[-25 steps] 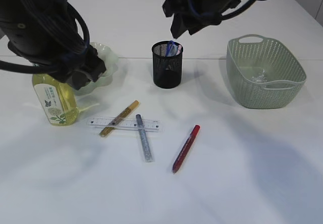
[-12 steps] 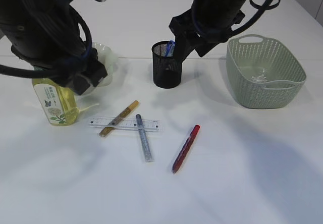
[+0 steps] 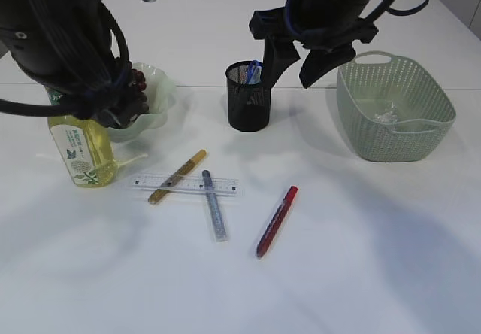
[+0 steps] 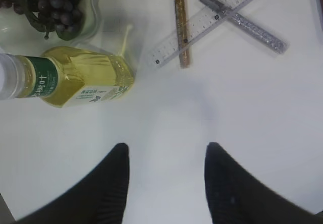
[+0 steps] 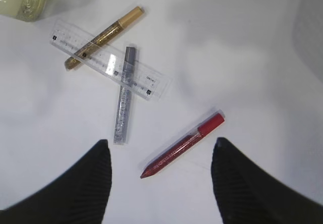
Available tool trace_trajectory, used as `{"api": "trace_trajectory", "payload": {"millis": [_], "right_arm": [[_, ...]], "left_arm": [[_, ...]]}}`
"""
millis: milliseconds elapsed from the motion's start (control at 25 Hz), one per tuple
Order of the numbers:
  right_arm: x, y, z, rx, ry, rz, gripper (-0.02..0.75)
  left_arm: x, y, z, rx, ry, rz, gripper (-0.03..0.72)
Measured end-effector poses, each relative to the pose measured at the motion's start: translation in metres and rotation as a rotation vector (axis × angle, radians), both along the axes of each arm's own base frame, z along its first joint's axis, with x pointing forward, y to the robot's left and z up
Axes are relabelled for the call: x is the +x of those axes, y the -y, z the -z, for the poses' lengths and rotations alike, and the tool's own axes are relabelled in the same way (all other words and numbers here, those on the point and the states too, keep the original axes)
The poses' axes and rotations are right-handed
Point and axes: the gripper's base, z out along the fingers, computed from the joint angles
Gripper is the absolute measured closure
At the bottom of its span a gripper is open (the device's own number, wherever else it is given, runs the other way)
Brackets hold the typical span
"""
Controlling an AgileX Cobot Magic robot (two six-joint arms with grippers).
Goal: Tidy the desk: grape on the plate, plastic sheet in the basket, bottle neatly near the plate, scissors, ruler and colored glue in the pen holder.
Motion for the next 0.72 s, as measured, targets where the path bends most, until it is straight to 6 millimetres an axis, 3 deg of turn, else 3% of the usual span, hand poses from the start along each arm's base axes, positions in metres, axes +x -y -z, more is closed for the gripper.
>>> {"api": "trace_trajectory", "payload": {"millis": [120,280,600,720], "right_arm": [[-0.009,0.004,-0.011,0.008,0.016,0.006,0.248],[-0.039,0.015,-0.026,0.01,0.016,0.022,0.248],[-0.131,0.047,-0.042,0.05,-0.012,0.043,0.248],[-0.167,0.058,-0.047,0.088,-0.007,0.043,0.247]], "left_arm": [[0.003,0.003,-0.001,-0.012,0.031,0.038,0.328],[0.012,0.013,0.01,0.033,0.041,0.163,0.328],[0.04,0.03,0.062,0.168,-0.051,0.356,0.329],[0.046,0.031,0.07,0.183,-0.058,0.371,0.337]]}}
